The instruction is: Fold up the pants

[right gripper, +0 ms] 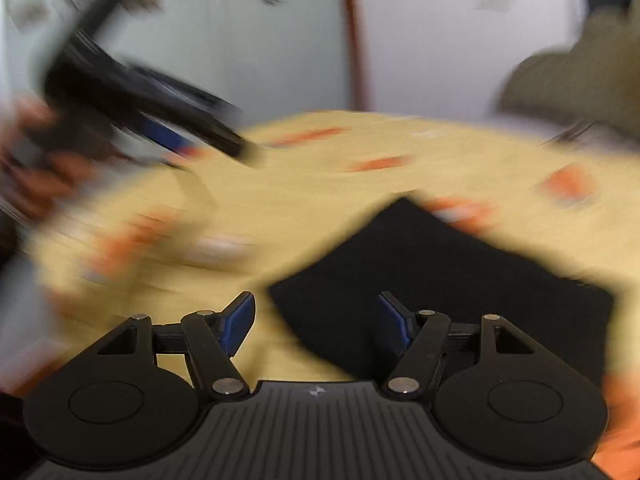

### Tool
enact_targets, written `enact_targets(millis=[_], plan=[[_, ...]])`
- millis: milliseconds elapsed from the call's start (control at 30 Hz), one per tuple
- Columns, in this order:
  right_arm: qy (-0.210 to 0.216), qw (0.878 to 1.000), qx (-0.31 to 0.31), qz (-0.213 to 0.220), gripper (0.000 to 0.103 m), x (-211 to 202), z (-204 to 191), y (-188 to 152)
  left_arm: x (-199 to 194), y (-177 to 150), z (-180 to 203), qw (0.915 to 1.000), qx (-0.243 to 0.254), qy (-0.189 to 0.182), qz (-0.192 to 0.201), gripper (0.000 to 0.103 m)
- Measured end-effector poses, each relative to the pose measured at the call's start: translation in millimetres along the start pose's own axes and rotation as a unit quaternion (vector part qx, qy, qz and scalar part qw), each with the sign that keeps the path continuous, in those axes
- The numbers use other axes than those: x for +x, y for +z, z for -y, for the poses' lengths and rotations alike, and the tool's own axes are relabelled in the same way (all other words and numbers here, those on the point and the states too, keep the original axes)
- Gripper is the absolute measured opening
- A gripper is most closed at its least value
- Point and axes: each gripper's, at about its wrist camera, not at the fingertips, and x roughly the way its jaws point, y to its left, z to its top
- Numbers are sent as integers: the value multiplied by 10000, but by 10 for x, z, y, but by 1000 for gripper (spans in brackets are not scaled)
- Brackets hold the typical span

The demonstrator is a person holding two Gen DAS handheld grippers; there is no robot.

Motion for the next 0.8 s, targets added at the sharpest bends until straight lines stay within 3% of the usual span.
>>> enact_targets(millis=[33,133,200,300,500,600,733,800], plan=[[253,9996,101,15,67,43,-44,-50,43,-72,35,9997,208,133,3,100],[237,9996,-171,-39,67,187,-196,-167,107,-355,155,9922,1178,397,-59,100],[-54,9991,-393,-156,67,284,-247,-209,97,-544,241,9841,1730,404,73,100],[-516,9969,-564,-208,67,279,-320,-261,48,-754,389,9755,2182,180,224,100],[-906,9950,-382,-161,67,163,-114,-284,106,-930,677,9702,2382,-302,319,100],[-975,9946,-319,-124,67,131,-60,-288,220,-958,785,9711,2356,-271,259,99],[-1036,9939,-321,-184,68,122,-30,-319,349,-881,793,9828,1823,-127,273,102],[-1068,9930,-437,-268,68,100,-43,-344,446,-869,739,9900,1412,4,23,96]])
